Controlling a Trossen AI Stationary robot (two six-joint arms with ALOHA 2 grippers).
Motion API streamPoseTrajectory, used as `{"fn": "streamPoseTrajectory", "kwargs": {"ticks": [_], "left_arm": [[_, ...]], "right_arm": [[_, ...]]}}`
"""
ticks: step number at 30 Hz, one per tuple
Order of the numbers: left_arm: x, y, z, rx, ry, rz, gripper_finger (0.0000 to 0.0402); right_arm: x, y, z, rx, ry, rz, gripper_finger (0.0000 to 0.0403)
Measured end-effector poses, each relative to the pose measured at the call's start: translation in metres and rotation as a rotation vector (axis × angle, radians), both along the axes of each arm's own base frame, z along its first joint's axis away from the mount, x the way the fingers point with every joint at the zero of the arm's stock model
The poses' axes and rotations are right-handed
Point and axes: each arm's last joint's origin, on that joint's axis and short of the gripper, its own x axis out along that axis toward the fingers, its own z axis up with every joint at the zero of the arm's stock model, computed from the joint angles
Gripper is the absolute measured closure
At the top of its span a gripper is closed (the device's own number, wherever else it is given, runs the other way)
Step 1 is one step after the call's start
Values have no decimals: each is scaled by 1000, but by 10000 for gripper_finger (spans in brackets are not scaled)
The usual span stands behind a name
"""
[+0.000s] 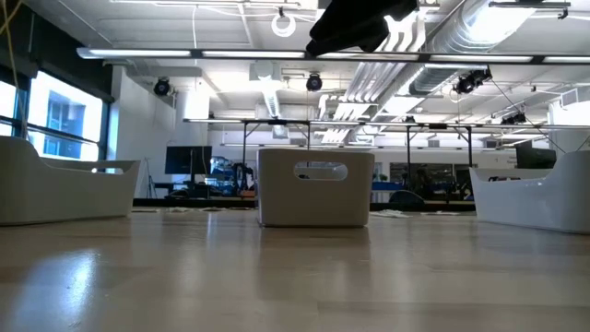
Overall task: Pick & Place First Aid Supplies
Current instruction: Put the bandage pack into the left gray bin
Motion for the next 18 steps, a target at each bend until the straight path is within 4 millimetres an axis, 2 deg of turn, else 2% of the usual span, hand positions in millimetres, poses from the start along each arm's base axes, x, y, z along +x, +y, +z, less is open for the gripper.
{"fn": "streamPoseTrajectory", "kwargs": {"ticks": [10, 18], "left_arm": [[2, -5, -10, 8, 20, -28, 285], [3, -7, -15, -7, 53, 10, 349]], "right_arm": [[0, 0, 0, 0, 0, 0, 270], [0, 0, 0, 1, -1, -3, 270]]}}
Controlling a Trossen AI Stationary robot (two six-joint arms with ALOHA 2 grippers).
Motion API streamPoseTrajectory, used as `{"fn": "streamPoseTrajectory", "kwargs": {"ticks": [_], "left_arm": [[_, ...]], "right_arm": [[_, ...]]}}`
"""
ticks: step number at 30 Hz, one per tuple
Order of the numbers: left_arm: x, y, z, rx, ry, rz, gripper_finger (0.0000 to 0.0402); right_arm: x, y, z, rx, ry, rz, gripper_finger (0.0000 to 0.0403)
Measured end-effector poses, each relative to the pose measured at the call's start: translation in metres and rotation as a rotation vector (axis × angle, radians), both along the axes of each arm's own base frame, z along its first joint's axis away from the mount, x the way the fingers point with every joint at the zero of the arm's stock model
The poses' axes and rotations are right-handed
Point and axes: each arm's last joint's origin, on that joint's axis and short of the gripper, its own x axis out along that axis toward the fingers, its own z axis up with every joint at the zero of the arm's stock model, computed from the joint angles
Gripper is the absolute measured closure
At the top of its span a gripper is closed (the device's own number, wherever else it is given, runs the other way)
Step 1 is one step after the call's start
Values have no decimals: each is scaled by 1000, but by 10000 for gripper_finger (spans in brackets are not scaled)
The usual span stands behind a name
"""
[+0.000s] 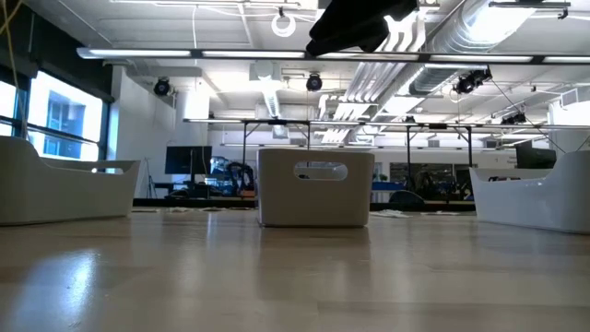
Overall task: Pick & Place First Aid Supplies
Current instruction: Put the bandage pack into the left gray bin
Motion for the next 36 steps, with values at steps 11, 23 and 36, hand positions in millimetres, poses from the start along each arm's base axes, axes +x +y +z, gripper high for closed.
{"fn": "streamPoseTrajectory", "kwargs": {"ticks": [11, 23, 36], "left_arm": [[-1, 2, 3, 7, -13, -77, 397], [4, 5, 84, 98, -202, -553, 401], [19, 55, 151, 417, -74, -911, 401]], "right_arm": [[0, 0, 0, 5, 0, -5, 270], [1, -3, 0, -8, 0, -5, 270], [1, -4, 0, -43, -11, -44, 270]]}}
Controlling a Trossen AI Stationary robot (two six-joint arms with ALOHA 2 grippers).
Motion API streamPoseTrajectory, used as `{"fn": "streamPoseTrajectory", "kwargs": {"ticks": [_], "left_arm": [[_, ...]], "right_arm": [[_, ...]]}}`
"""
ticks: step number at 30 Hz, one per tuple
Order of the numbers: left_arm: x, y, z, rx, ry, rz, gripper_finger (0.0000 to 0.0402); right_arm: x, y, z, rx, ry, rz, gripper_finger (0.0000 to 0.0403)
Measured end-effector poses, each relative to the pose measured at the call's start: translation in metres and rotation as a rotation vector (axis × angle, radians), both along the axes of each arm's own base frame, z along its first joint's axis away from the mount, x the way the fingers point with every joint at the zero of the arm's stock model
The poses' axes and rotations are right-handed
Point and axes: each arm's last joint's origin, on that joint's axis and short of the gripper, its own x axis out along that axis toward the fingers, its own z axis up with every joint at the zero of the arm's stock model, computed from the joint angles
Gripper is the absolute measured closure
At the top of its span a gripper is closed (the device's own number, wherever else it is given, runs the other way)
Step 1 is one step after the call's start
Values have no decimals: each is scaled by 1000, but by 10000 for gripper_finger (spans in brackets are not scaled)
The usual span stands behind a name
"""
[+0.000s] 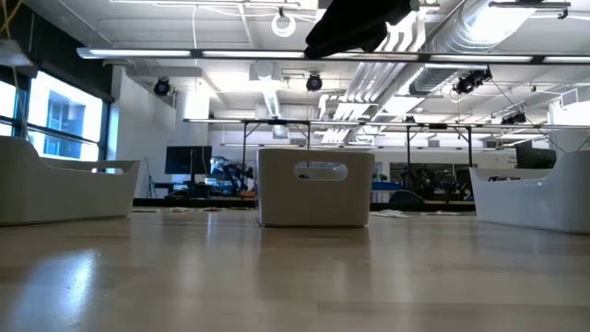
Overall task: Pick & Place First Aid Supplies
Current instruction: Put the bandage pack into the left gray bin
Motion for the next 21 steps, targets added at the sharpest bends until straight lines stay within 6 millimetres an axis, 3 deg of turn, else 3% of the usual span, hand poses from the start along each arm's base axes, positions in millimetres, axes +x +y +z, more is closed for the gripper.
{"fn": "streamPoseTrajectory", "kwargs": {"ticks": [8, 14, 21], "left_arm": [[31, 54, -13, -71, 124, -137, 401], [42, 95, -45, -174, 230, -192, 401], [49, 121, -78, -337, 299, -323, 401]], "right_arm": [[0, 1, 0, 38, -4, -20, 270], [-3, 9, 0, 52, 1, -4, 270], [-5, 17, 0, 51, 1, 17, 270]]}}
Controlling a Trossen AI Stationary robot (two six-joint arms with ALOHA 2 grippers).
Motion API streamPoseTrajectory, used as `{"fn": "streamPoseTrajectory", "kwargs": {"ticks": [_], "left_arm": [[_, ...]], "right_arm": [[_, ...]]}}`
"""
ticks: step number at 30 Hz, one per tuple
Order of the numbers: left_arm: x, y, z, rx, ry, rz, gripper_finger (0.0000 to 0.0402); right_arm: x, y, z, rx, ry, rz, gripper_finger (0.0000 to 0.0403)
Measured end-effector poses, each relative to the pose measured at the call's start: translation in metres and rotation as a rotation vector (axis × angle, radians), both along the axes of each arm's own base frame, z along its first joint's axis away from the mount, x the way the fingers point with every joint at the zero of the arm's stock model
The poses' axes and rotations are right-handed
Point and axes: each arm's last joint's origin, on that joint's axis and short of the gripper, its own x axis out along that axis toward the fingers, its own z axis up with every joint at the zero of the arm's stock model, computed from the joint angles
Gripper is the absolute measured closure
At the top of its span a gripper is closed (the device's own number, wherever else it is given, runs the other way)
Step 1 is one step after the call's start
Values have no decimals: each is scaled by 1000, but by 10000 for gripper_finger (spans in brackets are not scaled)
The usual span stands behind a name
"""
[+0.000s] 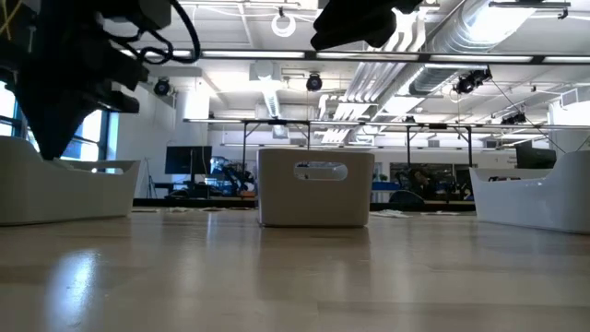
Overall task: Pick & Place First Aid Supplies
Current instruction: Put the bandage pack into the left gray bin, then put the ointment pack into the right gray bin
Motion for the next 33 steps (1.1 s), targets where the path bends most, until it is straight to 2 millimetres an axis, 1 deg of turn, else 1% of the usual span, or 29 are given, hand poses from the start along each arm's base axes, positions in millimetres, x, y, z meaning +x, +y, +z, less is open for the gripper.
{"fn": "streamPoseTrajectory", "kwargs": {"ticks": [5, 9, 14, 20, 23, 30, 33], "left_arm": [[2, 13, -5, 39, 39, -1, 401], [6, 20, -12, 23, 79, -25, 401], [13, 26, -24, 16, 143, -34, 401], [19, 28, -32, 29, 162, 29, 398], [19, 28, -32, 28, 157, 34, 385], [19, 28, -31, 52, 154, 80, 338], [17, 28, -27, 49, 137, 100, 329]], "right_arm": [[0, 0, 0, -6, 6, 3, 270], [0, -2, -1, -9, 10, -1, 270], [-1, -2, -1, -12, 17, -1, 270], [-2, -2, -3, -14, 36, -3, 270], [-2, -2, -3, -16, 41, -3, 270], [-2, -2, -3, -13, 43, -1, 270], [-2, -2, -3, -13, 43, -1, 270]]}}
